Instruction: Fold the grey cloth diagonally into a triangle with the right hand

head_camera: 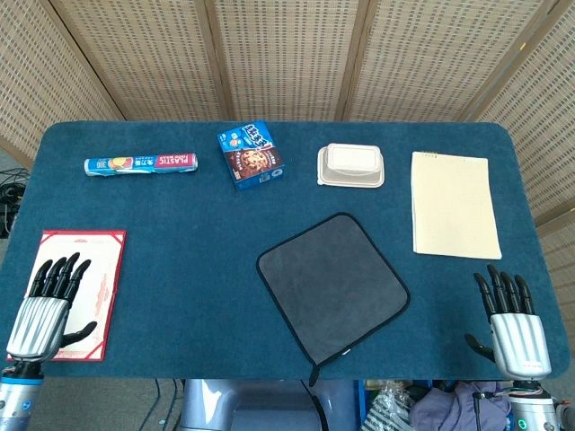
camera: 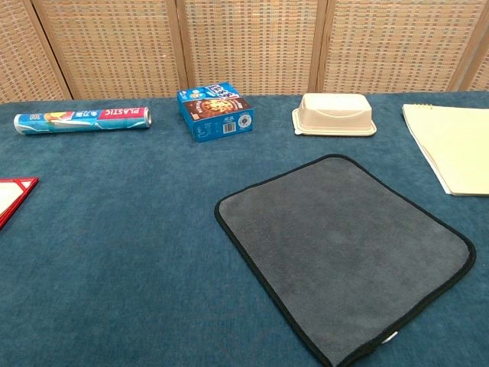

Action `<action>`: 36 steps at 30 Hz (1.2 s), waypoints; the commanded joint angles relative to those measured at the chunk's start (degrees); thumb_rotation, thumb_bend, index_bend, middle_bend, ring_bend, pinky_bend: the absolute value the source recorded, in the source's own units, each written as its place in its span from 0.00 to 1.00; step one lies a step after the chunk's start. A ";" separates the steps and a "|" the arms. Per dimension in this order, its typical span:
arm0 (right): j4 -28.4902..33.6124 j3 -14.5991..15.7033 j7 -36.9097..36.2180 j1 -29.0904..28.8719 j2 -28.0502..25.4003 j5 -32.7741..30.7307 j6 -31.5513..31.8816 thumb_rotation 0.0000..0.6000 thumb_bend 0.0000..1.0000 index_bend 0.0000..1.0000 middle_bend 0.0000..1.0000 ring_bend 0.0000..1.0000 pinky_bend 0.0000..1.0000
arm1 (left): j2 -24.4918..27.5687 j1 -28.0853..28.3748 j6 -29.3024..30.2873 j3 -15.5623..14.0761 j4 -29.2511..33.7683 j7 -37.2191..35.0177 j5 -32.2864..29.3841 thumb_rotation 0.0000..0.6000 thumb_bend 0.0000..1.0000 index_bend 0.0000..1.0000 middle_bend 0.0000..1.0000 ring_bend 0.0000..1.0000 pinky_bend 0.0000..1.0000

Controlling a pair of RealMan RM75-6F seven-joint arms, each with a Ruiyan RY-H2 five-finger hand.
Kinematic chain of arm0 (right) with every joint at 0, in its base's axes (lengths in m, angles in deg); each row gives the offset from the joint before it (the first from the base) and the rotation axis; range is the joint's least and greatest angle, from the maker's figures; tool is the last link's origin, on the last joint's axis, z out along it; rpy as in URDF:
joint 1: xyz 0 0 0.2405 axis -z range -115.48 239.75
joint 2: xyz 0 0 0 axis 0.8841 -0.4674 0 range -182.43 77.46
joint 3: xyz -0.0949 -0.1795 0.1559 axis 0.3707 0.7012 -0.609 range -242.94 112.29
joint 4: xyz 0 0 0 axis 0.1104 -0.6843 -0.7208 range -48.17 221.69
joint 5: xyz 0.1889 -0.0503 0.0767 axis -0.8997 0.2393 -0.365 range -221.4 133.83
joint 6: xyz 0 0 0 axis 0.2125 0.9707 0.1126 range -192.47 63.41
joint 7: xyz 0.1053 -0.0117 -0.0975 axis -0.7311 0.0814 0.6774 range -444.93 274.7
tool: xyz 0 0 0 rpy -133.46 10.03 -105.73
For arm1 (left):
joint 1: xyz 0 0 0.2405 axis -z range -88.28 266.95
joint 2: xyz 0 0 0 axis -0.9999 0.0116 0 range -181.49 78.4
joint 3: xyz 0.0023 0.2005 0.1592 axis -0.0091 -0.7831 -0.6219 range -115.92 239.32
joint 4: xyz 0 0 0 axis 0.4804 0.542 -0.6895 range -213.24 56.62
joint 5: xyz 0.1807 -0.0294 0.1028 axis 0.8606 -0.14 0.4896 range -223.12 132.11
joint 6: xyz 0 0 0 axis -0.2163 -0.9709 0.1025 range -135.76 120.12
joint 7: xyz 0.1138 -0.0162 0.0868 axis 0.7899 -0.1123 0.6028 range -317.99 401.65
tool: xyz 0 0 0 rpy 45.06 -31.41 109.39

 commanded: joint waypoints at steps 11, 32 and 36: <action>-0.01 0.55 1.00 -0.16 0.47 0.58 -0.51 1.00 0.00 0.00 0.00 0.00 0.00 | 0.18 0.03 -0.14 -0.09 0.01 -0.44 0.04 1.00 0.12 0.00 0.00 0.00 0.00; -0.10 0.24 0.91 -0.03 0.39 0.16 -0.25 1.00 0.00 0.00 0.00 0.00 0.00 | 0.84 0.02 -0.98 -1.37 -0.04 -1.24 0.98 1.00 0.13 0.00 0.00 0.00 0.00; -0.12 0.28 1.09 -0.11 0.48 0.20 -0.41 1.00 0.00 0.00 0.00 0.00 0.00 | 1.65 -0.10 -1.16 -1.63 -0.33 -2.60 0.87 1.00 0.13 0.00 0.00 0.00 0.00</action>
